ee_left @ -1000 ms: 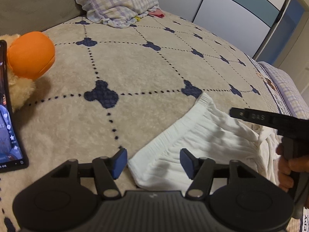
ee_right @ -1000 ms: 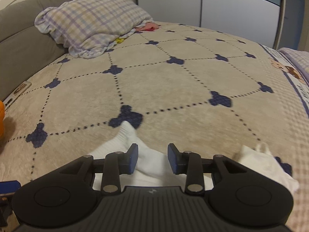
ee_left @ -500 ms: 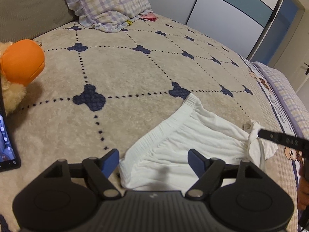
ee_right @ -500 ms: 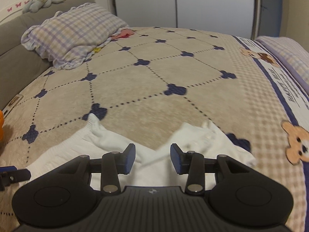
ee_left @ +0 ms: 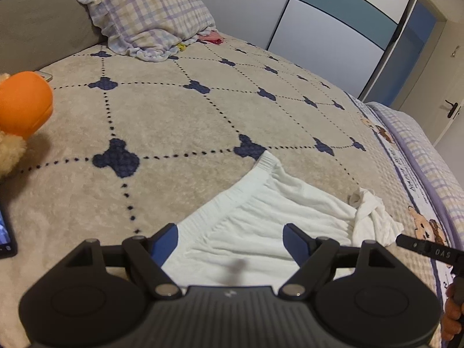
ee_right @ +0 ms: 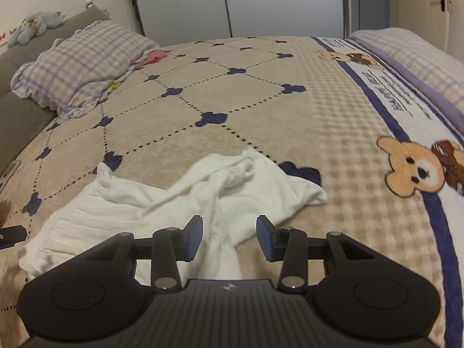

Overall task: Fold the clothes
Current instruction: 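Open the right gripper and release the garment onto the quilt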

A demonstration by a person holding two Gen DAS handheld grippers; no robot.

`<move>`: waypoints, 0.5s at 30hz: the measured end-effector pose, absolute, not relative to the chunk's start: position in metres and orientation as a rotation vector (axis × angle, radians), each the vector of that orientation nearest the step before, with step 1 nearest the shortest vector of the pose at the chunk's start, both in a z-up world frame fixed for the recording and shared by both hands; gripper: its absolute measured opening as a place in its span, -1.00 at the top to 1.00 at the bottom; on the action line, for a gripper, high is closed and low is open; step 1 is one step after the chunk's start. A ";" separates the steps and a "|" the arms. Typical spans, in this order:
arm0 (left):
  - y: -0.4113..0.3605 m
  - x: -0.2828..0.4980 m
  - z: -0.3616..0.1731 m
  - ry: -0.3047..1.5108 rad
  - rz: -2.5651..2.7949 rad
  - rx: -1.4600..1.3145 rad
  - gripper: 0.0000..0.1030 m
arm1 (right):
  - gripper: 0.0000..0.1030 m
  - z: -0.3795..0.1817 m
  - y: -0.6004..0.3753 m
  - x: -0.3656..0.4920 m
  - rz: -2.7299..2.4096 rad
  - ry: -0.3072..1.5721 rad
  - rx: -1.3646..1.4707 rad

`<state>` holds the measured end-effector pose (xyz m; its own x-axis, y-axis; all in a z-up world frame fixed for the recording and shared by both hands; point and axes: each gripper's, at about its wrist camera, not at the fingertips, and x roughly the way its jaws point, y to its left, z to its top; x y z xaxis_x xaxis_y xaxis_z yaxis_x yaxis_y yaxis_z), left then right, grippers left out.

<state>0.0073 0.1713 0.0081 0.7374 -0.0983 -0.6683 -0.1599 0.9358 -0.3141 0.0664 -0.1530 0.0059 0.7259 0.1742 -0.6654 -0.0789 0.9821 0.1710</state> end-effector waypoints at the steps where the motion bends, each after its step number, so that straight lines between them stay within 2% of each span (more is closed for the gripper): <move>1: 0.169 0.008 0.008 0.745 0.030 -0.365 -0.57 | 0.14 0.003 -0.157 0.067 0.139 0.747 0.149; 15: 0.115 0.027 -0.005 0.767 -0.059 -0.283 -0.57 | 0.14 -0.001 -0.157 0.099 0.229 0.738 0.279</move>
